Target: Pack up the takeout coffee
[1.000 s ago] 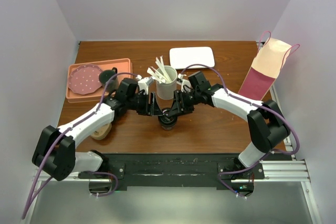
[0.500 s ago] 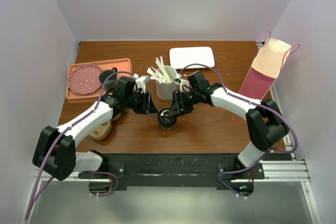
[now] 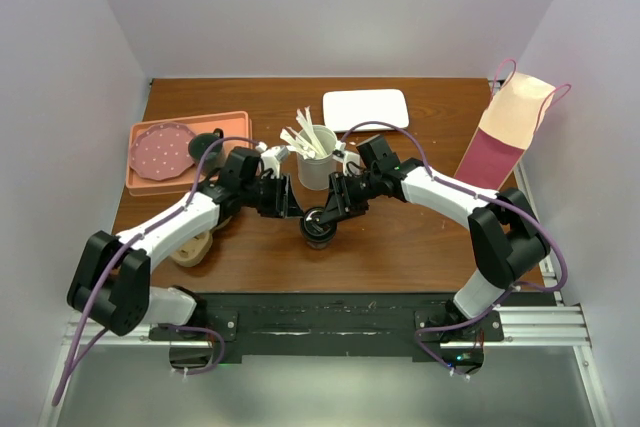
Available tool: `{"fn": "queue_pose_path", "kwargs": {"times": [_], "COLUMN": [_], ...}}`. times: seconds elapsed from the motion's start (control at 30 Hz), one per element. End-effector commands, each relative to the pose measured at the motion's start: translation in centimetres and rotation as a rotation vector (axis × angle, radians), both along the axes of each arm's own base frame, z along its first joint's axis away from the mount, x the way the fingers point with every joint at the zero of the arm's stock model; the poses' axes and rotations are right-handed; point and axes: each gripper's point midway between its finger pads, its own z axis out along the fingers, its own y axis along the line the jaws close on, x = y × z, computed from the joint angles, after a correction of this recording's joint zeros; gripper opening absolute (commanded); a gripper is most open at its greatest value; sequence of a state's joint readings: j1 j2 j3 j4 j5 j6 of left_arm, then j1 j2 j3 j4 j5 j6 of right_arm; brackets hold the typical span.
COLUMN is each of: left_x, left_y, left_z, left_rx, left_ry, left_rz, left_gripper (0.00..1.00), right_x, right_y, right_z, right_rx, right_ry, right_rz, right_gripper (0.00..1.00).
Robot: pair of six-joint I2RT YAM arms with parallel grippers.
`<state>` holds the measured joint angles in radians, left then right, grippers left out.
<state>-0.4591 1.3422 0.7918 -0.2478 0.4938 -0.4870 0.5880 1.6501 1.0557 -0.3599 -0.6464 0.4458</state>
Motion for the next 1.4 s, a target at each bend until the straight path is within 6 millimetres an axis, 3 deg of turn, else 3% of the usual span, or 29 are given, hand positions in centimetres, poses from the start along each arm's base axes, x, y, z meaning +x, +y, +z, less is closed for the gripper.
{"fn": "queue_pose_path", "kwargs": {"times": [0.0, 0.47, 0.6, 0.7, 0.83, 0.97, 1.1, 1.37], "left_x": [-0.5, -2.2, -2.8, -1.8, 0.6, 1.1, 0.3, -2.1], "left_y": [0.7, 3.7, 4.0, 3.3, 2.1, 0.9, -0.3, -1.9], "left_z": [-2.0, -7.0, -7.5, -5.3, 0.2, 3.2, 3.8, 1.4], "left_rx": [0.036, 0.228, 0.238, 0.201, 0.155, 0.086, 0.001, -0.050], "left_ry": [0.038, 0.172, 0.198, 0.155, 0.038, -0.040, -0.045, -0.006], "left_rz": [0.009, 0.066, 0.079, 0.067, 0.046, -0.003, -0.066, -0.165], "left_gripper": [0.42, 0.39, 0.39, 0.41, 0.51, 0.60, 0.63, 0.66], "right_x": [-0.5, -1.4, -1.7, -1.7, -1.4, -1.2, -1.0, -0.6], "right_y": [-1.0, -2.1, -2.6, -2.6, -2.5, -2.2, -2.2, -1.8], "right_z": [-2.3, -4.4, -5.0, -4.8, -4.0, -3.5, -3.2, -2.8], "right_rx": [-0.080, -0.120, -0.134, -0.136, -0.128, -0.117, -0.114, -0.104], "right_ry": [0.038, 0.054, 0.057, 0.050, 0.036, 0.031, 0.027, 0.023], "right_rz": [-0.010, -0.041, -0.057, -0.058, -0.060, -0.063, -0.066, -0.069], "right_gripper": [0.45, 0.42, 0.41, 0.41, 0.41, 0.41, 0.41, 0.42]}}
